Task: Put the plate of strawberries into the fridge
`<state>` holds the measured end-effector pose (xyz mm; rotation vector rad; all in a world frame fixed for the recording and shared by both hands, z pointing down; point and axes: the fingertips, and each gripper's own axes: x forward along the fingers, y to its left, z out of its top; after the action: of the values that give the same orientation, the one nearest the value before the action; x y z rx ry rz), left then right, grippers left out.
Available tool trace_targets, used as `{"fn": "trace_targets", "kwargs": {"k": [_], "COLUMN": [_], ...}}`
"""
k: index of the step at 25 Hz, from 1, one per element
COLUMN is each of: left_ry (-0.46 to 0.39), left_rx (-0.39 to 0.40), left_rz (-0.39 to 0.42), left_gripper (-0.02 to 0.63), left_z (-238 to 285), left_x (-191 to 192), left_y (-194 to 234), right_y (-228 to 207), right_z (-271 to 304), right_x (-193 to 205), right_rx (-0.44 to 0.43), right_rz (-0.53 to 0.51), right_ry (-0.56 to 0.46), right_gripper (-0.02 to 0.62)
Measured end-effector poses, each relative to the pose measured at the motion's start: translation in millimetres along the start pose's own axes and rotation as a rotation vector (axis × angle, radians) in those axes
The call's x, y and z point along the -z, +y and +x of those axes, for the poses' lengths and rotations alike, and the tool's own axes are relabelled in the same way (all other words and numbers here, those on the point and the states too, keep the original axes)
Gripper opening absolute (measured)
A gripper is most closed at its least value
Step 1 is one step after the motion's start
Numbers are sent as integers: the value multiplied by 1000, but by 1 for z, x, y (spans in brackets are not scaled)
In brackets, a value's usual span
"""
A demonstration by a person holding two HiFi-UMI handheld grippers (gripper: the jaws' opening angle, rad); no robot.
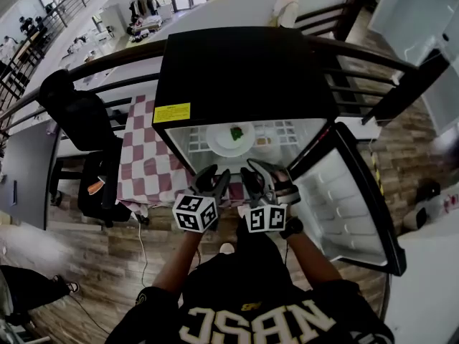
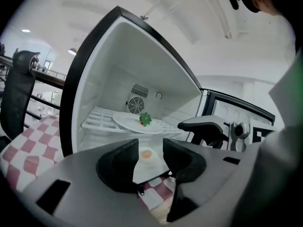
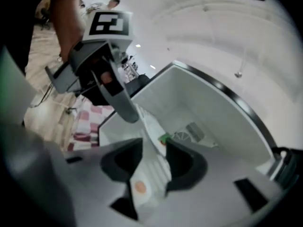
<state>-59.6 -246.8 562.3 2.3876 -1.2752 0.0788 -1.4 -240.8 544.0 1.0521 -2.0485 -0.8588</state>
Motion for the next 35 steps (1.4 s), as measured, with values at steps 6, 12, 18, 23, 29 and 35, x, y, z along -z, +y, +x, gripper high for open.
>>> {"fn": "trace_targets", "kwargs": {"k": [6, 12, 18, 23, 29, 35], "left_ry": [-32, -43, -53, -41, -19, 19], "left_rx": [-59, -87, -94, -83, -91, -110], "left_rz": [117, 211, 234, 275, 271, 262], "left_gripper": [170, 152, 106, 94, 79, 72], "left_z": [-1, 7, 17, 30, 40, 50], "left_x": [5, -1, -11, -17, -24, -30], "left_y": [15, 21, 25, 25, 30, 34], "right_y": [2, 1, 2, 1, -2, -8], "right_z": [11, 21, 35, 44, 55, 65], "right_x": [3, -1, -4, -2, 2, 4], "right_rx": [-1, 6, 3, -7, -28, -51], "right_rz": [49, 147, 179, 225, 271, 326], "right_ry": [3, -3, -1, -1, -1, 5], "right_gripper": [106, 74, 58, 49, 38, 30]}}
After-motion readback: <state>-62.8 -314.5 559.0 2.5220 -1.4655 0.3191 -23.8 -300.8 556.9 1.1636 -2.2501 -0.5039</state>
